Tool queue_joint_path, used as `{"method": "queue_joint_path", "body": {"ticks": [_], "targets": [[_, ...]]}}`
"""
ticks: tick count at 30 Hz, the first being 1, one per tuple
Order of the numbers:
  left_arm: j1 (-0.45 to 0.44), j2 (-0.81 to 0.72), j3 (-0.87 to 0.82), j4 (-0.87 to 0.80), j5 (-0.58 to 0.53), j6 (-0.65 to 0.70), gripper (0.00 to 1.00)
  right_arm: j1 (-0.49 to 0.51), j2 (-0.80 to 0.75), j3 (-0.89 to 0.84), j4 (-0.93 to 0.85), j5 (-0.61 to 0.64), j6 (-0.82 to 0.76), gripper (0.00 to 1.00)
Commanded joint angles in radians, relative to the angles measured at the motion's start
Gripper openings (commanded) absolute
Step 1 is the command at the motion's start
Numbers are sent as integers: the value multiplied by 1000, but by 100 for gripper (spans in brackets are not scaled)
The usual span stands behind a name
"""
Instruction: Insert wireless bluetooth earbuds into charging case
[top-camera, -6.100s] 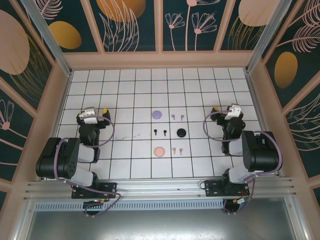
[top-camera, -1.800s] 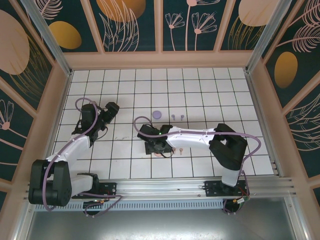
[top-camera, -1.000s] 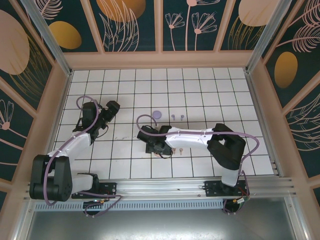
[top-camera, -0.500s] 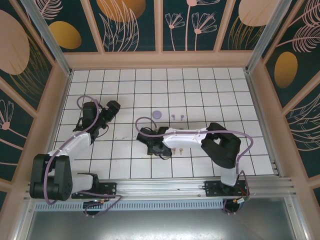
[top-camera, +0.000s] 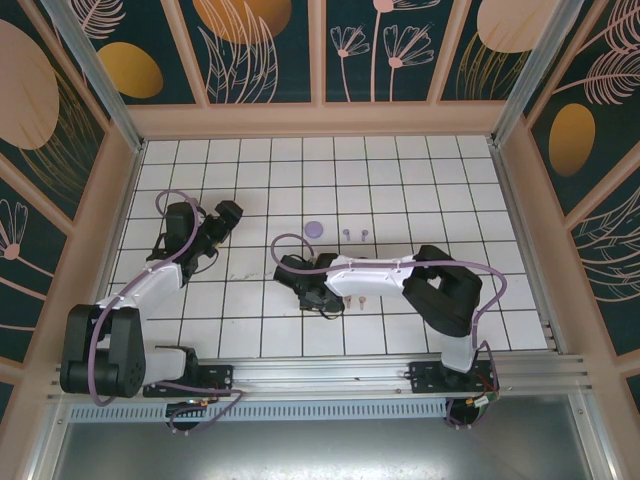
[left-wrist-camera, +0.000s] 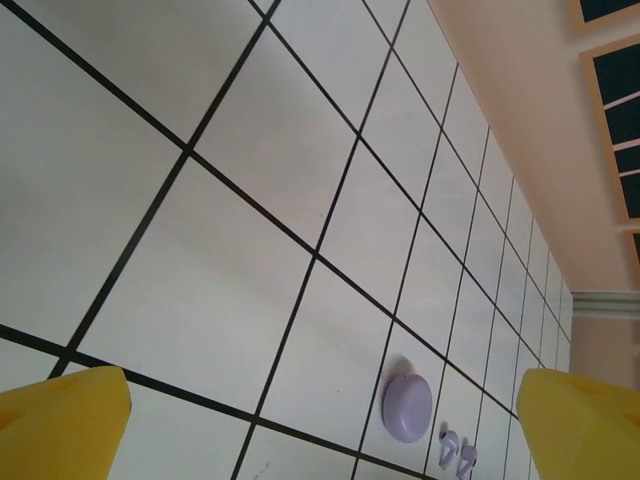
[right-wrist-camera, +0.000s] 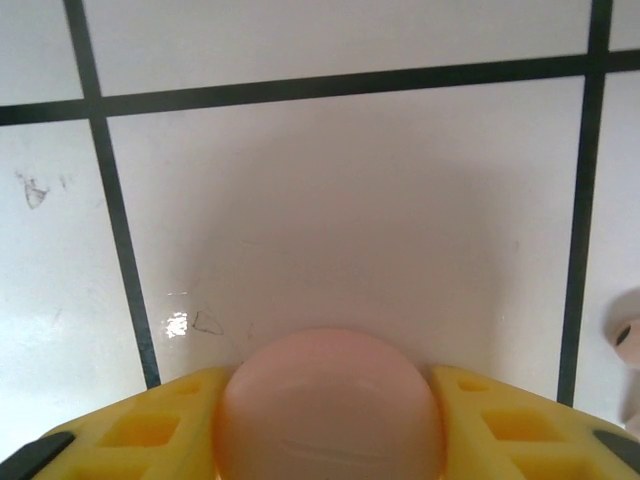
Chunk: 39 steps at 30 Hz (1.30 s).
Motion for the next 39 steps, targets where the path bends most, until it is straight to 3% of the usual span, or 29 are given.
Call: {"method": "queue_joint_path", "body": {"ticks": [1, 6, 11, 15, 20, 29, 39], "targets": [[-8, -8, 19, 3, 44, -23, 98, 0, -26, -1, 63, 7, -16, 36], [-8, -41, 14, 45, 55, 28, 97, -26, -134, -7, 97, 37, -53, 36], [-15, -97, -79, 235, 114, 46, 97, -142, -246, -23, 182, 12, -124, 36], [-42, -138, -185, 437, 152, 39, 97, -275, -310, -50, 285, -68, -135, 36], [-126, -143, -256, 573, 142, 63, 96, -414, -336, -79, 425, -209, -67, 36], [-325, -23, -243, 681, 35, 110, 82, -431, -270, -84, 551, -298, 87, 36], [-442, 154, -175, 828, 8, 126, 63, -401, -230, -74, 612, -309, 190, 35]]}}
